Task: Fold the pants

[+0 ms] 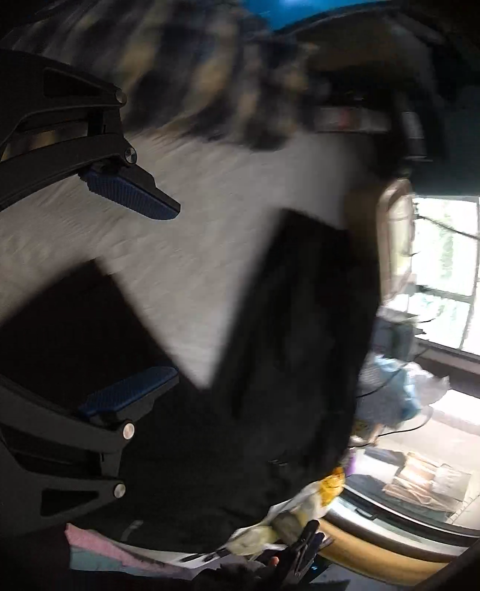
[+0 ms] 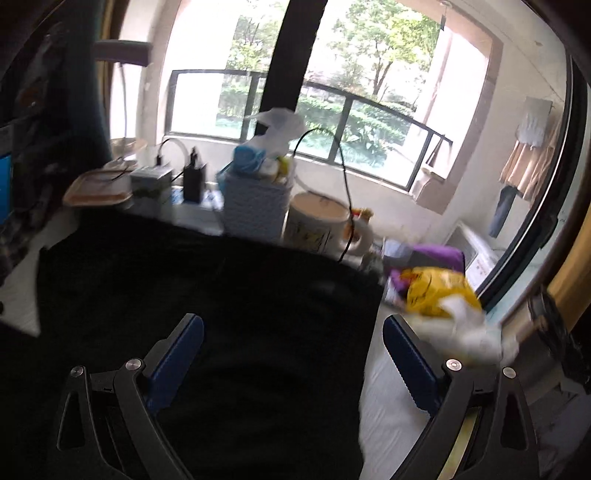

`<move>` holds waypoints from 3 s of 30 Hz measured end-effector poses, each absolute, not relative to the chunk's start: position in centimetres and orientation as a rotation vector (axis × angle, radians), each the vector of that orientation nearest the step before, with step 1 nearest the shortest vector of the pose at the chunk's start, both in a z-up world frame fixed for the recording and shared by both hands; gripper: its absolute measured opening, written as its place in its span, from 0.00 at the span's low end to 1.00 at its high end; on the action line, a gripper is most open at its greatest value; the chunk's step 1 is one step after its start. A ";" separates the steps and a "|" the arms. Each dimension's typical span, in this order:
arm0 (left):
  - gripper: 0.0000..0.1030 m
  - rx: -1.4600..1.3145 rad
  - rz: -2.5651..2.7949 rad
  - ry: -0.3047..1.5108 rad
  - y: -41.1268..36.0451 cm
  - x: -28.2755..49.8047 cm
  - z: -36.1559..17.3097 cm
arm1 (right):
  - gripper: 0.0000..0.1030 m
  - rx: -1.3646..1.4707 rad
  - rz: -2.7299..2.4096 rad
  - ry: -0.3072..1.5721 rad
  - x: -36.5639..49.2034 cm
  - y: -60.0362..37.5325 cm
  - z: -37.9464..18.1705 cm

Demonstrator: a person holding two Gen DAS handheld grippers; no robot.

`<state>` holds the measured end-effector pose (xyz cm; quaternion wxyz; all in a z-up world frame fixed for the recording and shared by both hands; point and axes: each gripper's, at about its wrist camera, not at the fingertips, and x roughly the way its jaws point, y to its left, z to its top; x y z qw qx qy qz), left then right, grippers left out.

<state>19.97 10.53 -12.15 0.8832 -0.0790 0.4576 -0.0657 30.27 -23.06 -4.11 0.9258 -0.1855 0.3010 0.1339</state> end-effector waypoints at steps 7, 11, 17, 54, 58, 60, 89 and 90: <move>0.67 -0.073 -0.164 0.913 7.0 18.0 -13.1 | 0.96 -0.325 0.242 0.675 26.2 -25.2 -6.5; 0.07 -0.009 -0.151 0.884 6.2 18.0 -13.2 | 0.96 -0.266 0.210 0.718 24.5 -26.8 -8.1; 0.06 0.026 -0.084 0.849 7.6 19.5 -12.4 | 0.96 -0.189 0.194 0.768 23.1 -28.2 -9.7; 0.80 -0.023 -0.291 0.843 5.1 8.7 -14.6 | 0.96 -0.388 0.123 0.792 14.2 -32.0 -13.3; 0.81 0.052 -0.252 0.841 3.8 9.1 -15.1 | 0.96 -0.456 0.171 0.754 14.4 -29.9 -14.1; 0.81 0.092 -0.225 0.835 3.4 9.4 -15.4 | 0.96 -0.481 0.183 0.724 14.9 -29.1 -14.4; 0.74 0.098 -0.131 0.790 5.1 10.9 -15.8 | 0.27 -0.334 0.267 0.656 16.8 -28.4 -12.7; 0.61 0.100 -0.144 0.781 5.1 10.8 -15.8 | 0.27 -0.335 0.270 0.659 16.8 -28.4 -12.7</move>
